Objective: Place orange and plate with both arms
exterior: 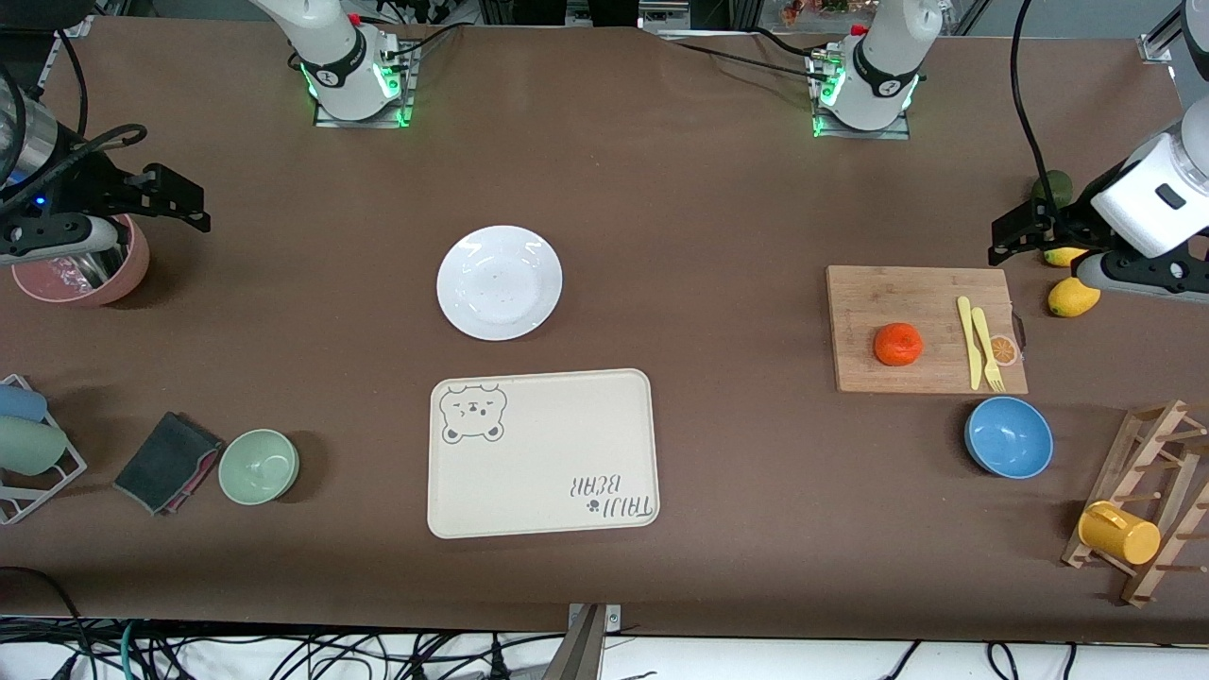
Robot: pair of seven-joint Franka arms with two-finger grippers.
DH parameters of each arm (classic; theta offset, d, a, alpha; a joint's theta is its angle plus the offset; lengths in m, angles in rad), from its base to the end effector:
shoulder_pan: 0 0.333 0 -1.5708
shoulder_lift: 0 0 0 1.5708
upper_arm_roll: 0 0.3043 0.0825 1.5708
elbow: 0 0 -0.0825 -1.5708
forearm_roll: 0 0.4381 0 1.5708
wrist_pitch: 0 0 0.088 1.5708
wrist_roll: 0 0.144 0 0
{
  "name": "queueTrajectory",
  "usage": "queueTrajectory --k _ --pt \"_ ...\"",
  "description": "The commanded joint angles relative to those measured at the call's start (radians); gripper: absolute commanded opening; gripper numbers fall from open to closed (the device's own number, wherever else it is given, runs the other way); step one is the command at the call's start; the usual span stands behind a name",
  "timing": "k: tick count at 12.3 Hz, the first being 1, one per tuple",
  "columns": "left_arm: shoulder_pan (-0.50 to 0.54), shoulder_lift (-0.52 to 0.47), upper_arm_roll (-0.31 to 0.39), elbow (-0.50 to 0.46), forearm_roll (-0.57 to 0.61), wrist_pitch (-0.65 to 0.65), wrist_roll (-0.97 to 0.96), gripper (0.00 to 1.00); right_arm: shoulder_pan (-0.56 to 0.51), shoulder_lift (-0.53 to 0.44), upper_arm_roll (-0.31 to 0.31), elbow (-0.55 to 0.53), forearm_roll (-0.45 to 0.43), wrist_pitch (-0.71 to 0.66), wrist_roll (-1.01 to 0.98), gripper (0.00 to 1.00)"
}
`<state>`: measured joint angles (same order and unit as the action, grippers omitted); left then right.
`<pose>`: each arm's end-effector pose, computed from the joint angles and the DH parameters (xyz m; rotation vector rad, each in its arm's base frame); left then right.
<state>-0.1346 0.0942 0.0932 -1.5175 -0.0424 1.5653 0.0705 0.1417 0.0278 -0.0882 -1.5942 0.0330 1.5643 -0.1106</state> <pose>0.6321 -0.0344 0.5451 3.1017 -0.1729 -0.0707 0.6110 0.0380 0.5462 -3.0978 -0.2535 0.0881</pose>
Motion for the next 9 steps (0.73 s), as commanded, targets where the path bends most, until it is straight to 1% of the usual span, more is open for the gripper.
queueTrajectory --k 1,2,6,9 --pt "0.039 -0.004 -0.053 0.013 -0.013 -0.01 -0.086 1.0 -0.001 -0.02 0.004 -0.024 -0.002 0.019 0.018 1.0" --pt "0.07 -0.002 -0.088 0.013 -0.008 -0.01 -0.097 1.0 -0.002 -0.022 0.002 -0.024 -0.002 0.022 0.017 1.0" --pt "0.069 -0.001 -0.092 0.013 -0.008 -0.01 -0.095 1.0 -0.008 -0.014 -0.001 -0.007 -0.015 0.017 0.005 1.0" --pt "0.064 0.002 -0.081 0.014 0.002 -0.01 -0.089 1.0 -0.008 -0.012 0.002 -0.007 -0.013 0.023 0.014 1.0"
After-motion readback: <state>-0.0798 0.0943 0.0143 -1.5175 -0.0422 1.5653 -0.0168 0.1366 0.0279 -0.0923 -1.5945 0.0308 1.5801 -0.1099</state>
